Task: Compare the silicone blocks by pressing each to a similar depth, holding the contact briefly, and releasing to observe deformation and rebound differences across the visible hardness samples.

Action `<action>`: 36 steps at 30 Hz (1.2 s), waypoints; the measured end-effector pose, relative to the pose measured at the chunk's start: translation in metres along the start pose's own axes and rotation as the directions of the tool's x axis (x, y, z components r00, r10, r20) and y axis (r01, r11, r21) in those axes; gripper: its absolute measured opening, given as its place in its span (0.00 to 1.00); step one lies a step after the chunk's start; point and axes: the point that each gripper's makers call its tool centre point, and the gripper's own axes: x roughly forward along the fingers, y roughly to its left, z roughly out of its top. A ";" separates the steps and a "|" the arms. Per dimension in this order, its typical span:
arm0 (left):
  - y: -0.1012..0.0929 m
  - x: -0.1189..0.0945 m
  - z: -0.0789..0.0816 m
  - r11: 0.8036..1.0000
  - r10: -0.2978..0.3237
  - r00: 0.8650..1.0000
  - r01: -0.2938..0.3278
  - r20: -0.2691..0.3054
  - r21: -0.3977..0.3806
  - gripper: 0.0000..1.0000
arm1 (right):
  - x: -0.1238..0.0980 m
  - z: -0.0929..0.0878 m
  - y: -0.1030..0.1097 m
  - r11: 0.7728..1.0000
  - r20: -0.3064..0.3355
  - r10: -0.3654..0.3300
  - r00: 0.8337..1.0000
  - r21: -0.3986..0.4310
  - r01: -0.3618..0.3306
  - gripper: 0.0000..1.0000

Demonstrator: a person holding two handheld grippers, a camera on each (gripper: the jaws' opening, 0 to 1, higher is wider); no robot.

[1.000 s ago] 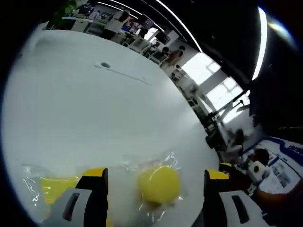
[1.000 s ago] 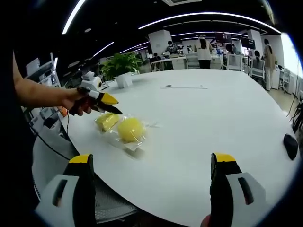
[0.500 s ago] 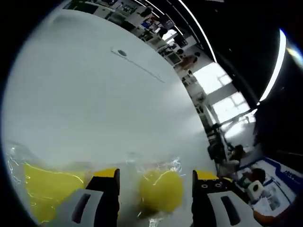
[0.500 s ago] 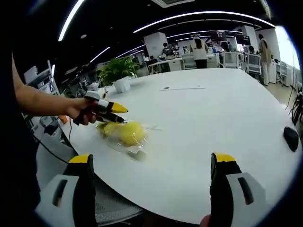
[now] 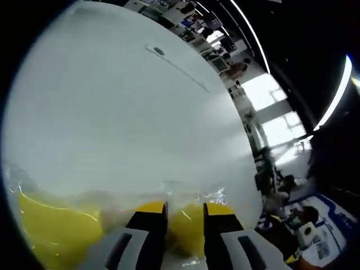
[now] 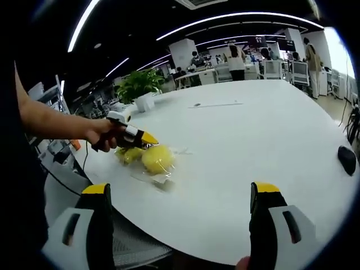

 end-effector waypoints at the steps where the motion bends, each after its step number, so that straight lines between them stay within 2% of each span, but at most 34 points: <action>1: 0.001 0.000 -0.001 1.000 0.007 1.000 -0.007 -0.002 0.017 0.17 | 0.000 0.000 0.000 1.000 0.000 0.000 1.000 0.000 0.000 0.96; 2: 0.000 0.002 0.002 0.998 -0.008 1.000 0.007 0.017 0.057 0.16 | 0.000 0.000 0.001 1.000 0.000 0.002 1.000 -0.001 -0.002 0.96; 4: 0.000 0.002 0.000 0.998 -0.008 1.000 0.008 0.006 0.056 0.16 | 0.000 0.001 0.002 1.000 0.002 0.003 1.000 -0.002 -0.003 0.96; 7: 0.000 0.004 0.000 0.991 0.001 1.000 -0.001 0.001 0.135 0.16 | 0.000 0.001 0.001 1.000 0.004 0.001 1.000 0.002 -0.001 0.96; 11: 0.002 0.008 0.001 0.993 0.018 1.000 -0.018 -0.001 0.114 0.15 | 0.000 0.000 0.001 1.000 -0.001 0.004 1.000 0.000 -0.004 0.96; 16: 0.003 0.009 0.000 0.993 0.021 1.000 -0.021 -0.002 0.119 0.04 | 0.000 0.002 0.000 1.000 0.005 0.003 1.000 0.002 -0.003 0.96; 18: 0.009 0.010 -0.002 0.978 0.044 0.999 -0.041 -0.011 0.203 0.00 | -0.001 0.002 0.000 1.000 0.006 0.002 1.000 0.002 -0.002 0.96; 19: 0.011 0.010 -0.002 0.974 0.054 0.999 -0.052 -0.005 0.220 0.00 | -0.001 0.002 0.000 1.000 0.006 0.000 1.000 0.003 0.000 0.96; 27: 0.008 0.010 -0.003 0.985 0.073 0.997 -0.071 -0.001 0.158 0.00 | -0.004 0.001 -0.003 1.000 0.009 -0.004 1.000 0.006 0.004 0.96; 32: 0.007 0.010 -0.002 0.985 0.078 0.997 -0.079 0.007 0.153 0.00 | -0.003 0.000 -0.002 1.000 0.007 0.001 1.000 0.003 -0.001 0.96; 36: 0.000 0.007 0.000 0.995 0.061 0.998 -0.063 0.024 0.079 0.00 | -0.003 0.001 -0.001 1.000 0.008 0.002 1.000 0.002 -0.002 0.96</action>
